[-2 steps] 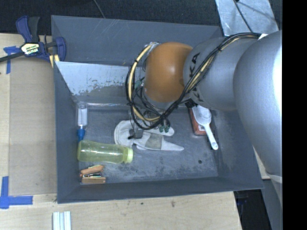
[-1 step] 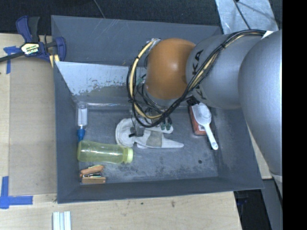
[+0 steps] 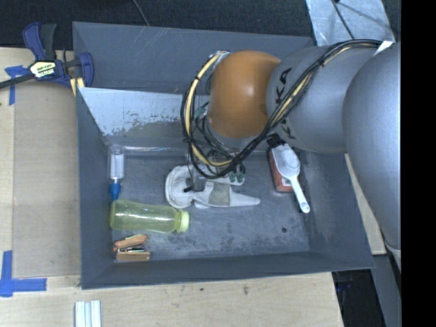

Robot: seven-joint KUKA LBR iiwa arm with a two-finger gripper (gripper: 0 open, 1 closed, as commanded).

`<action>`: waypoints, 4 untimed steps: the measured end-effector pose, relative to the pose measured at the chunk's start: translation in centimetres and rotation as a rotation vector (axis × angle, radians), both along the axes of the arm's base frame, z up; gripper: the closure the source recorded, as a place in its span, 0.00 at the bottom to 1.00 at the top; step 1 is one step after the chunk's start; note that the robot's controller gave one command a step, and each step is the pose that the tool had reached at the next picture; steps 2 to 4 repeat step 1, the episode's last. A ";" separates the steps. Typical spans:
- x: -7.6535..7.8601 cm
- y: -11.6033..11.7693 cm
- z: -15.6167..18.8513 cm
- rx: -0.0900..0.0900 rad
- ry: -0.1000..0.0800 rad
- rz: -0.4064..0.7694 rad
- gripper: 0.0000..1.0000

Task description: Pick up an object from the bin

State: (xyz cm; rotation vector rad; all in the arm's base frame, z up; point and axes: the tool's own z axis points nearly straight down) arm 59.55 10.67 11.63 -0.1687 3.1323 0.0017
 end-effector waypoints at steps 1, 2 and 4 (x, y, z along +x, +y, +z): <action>0.0 0.0 0.6 0.000 0.000 0.000 1.00; 0.0 0.0 0.6 0.000 0.000 0.000 1.00; 0.0 0.0 0.6 0.000 0.000 0.000 1.00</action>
Offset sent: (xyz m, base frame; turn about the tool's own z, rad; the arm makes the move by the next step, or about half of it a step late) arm 0.0000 0.0003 0.0642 0.0000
